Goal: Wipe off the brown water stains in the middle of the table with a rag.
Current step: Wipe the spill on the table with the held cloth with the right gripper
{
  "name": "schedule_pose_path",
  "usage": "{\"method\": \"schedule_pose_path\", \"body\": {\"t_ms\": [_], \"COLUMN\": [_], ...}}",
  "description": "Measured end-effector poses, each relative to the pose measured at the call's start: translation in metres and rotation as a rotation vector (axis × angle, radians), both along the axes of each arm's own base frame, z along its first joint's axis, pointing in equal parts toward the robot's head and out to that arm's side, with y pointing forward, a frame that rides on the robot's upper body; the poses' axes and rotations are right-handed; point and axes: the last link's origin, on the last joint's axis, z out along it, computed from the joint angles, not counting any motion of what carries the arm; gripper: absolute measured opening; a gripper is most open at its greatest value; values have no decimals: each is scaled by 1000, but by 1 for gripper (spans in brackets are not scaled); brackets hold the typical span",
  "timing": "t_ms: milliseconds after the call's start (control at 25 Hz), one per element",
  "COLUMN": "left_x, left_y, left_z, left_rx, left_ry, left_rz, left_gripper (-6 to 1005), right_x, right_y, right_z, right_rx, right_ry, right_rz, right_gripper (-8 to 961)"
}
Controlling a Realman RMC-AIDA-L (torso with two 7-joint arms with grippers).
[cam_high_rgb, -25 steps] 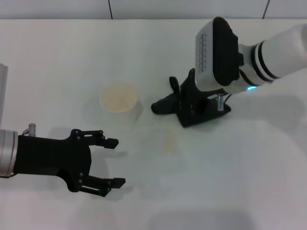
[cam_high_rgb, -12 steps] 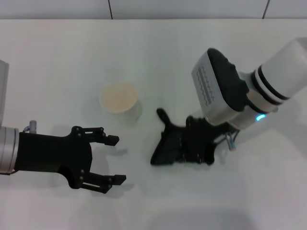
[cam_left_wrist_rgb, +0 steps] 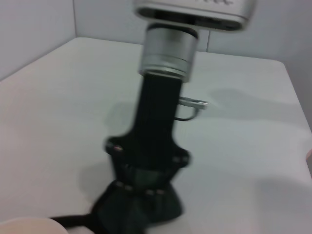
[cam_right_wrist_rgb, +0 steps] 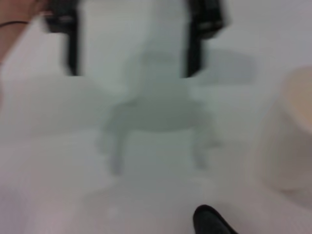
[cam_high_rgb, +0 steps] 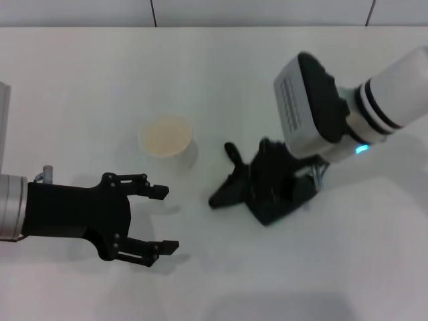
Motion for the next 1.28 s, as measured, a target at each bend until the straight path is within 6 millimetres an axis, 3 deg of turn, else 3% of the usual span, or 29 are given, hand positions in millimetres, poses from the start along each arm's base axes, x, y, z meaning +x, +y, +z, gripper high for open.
{"method": "schedule_pose_path", "body": {"t_ms": [200, 320, 680, 840, 960, 1280], "left_x": [0, 0, -1, -1, -1, -3], "left_y": [0, 0, -1, -1, -1, -3], "left_z": [0, -1, -2, -2, -2, -1], "left_rx": [-1, -2, -5, -5, -5, -1], "left_ry": [-2, -5, -20, -21, -21, -25], "left_rz": [-1, 2, 11, 11, 12, 18], "left_gripper": [888, 888, 888, 888, 888, 887], "right_x": [1, 3, -11, -8, -6, -1], "right_y": [24, 29, -18, -26, -22, 13], "right_z": [3, 1, -9, -16, -17, -4], "right_rx": [143, 178, -98, -131, -98, 117], "right_ry": [10, 6, 41, 19, 16, 34], "right_rz": [20, 18, 7, 14, 17, 37], "right_gripper": [87, 87, 87, 87, 88, 88]}}
